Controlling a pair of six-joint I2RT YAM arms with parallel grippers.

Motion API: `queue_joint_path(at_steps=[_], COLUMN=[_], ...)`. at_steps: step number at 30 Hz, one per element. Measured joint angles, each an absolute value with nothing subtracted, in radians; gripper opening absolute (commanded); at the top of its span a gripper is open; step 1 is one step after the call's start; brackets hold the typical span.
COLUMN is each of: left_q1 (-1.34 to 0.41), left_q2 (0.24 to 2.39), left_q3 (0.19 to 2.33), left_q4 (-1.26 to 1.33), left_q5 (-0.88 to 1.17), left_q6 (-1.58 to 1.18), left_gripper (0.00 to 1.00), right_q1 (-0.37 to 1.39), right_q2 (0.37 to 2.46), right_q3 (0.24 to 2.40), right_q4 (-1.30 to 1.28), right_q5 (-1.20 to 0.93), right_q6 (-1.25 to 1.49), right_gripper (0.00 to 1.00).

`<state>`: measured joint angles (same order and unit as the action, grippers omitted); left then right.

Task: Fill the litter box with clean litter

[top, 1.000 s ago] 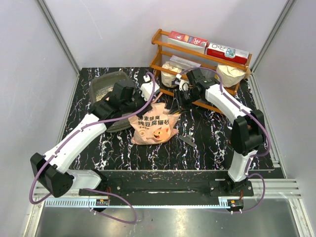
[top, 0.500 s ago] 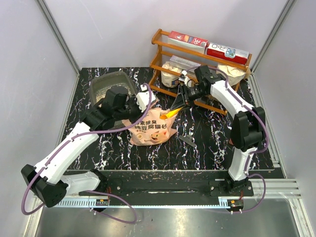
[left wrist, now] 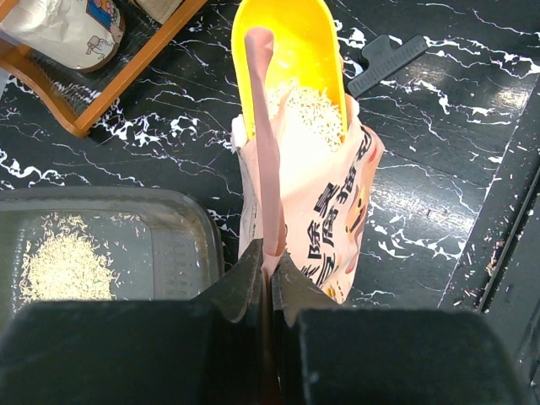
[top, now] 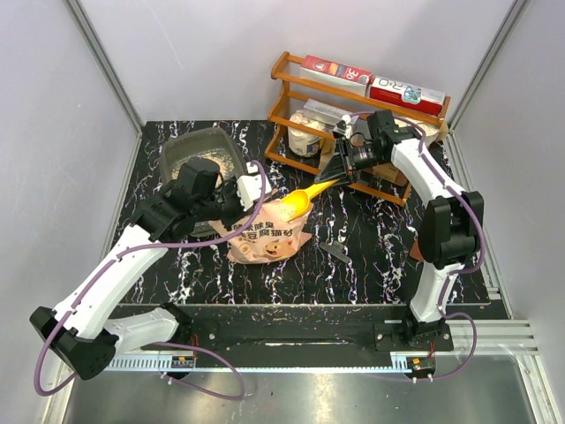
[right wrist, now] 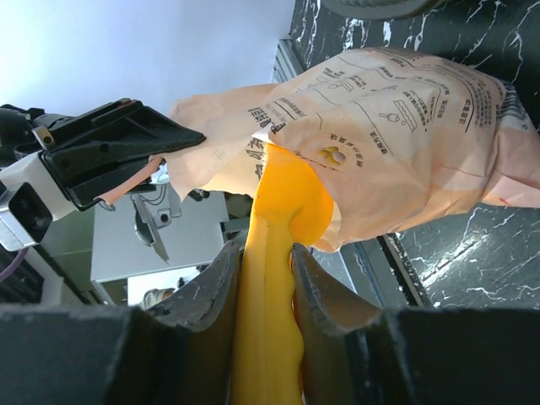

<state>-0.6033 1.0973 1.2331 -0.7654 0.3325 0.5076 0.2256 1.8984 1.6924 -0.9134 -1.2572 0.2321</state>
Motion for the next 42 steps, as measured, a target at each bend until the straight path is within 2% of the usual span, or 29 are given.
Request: queue_joint_path(at_steps=[10, 18, 26, 35, 42], left_q1=[-0.540, -0.506, -0.497, -0.458, -0.448], left_q2=[1.095, 1.112, 1.123, 1.114, 1.079], left_q3=[1.238, 1.257, 1.277, 1.279, 1.278], left_q4=[-0.786, -0.826, -0.853, -0.872, -0.908], left_q5=[0.383, 0.424, 0.431, 0.417, 0.393], left_q6=[0.499, 0.492, 0.497, 0.505, 0.519], left_gripper=[0.00, 0.00, 0.00, 0.00, 0.00], right_q1=[0.192, 0.199, 0.202, 0.207, 0.224], right_q2=[1.909, 2.044, 2.057, 1.900, 1.900], right_q3=[1.569, 1.529, 1.520, 1.301, 1.301], right_q4=[-0.813, -0.728, -0.687, -0.106, 0.083], right_q5=[-1.349, -1.506, -1.517, -1.430, -1.411], right_q6=[0.270, 0.292, 0.328, 0.813, 0.958], right_gripper=[0.00, 0.00, 0.00, 0.00, 0.00])
